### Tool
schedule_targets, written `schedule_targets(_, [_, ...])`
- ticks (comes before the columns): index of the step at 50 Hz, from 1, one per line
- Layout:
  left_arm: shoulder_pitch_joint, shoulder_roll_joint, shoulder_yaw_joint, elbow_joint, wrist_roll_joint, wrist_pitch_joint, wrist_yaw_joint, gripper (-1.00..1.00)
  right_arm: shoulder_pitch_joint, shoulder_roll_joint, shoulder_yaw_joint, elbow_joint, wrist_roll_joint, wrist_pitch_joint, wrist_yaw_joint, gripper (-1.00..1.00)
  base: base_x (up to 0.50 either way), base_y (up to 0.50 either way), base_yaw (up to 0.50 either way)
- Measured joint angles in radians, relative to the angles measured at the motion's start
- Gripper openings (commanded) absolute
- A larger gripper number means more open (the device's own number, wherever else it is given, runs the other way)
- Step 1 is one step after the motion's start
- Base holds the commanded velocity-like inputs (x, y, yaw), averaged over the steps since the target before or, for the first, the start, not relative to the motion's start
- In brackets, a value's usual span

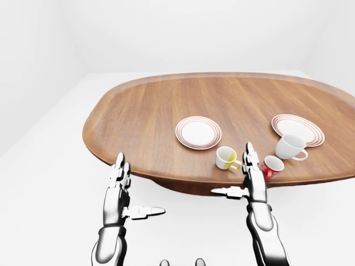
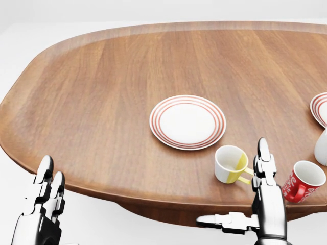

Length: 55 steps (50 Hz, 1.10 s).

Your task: Put the red mug on the left plate.

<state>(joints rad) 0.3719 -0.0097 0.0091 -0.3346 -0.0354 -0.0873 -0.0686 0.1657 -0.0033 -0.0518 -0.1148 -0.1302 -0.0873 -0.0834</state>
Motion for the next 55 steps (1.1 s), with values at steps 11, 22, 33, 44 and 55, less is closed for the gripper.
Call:
schedule_targets(11, [-0.005, 0.001, 0.002, 0.006, 0.000, 0.000, -0.002, 1.00, -0.021, -0.003, 0.000, 0.008, -0.003, 0.000, -0.003, 1.00, 0.50, 0.21, 0.00])
schedule_targets(22, [-0.008, 0.001, 0.002, 0.012, 0.005, 0.000, -0.001, 1.00, -0.029, -0.005, 0.002, 0.017, 0.012, 0.000, 0.012, 1.00, 0.50, 0.04, 0.00])
schedule_targets(33, [-0.007, 0.001, 0.003, 0.013, 0.004, 0.000, -0.002, 1.00, -0.029, -0.006, 0.004, 0.028, 0.024, 0.000, 0.028, 1.00, 0.50, -0.03, 0.00])
schedule_targets(44, [-0.013, 0.000, 0.002, 0.013, 0.003, 0.000, -0.002, 1.00, -0.039, -0.007, 0.005, 0.034, 0.034, 0.000, 0.040, 1.00, 0.50, -0.16, 0.00])
schedule_targets(55, [-0.010, 0.000, 0.003, 0.010, 0.003, 0.000, -0.002, 1.00, -0.032, -0.006, 0.006, 0.034, 0.036, 0.000, 0.045, 1.00, 0.49, -0.15, 0.00])
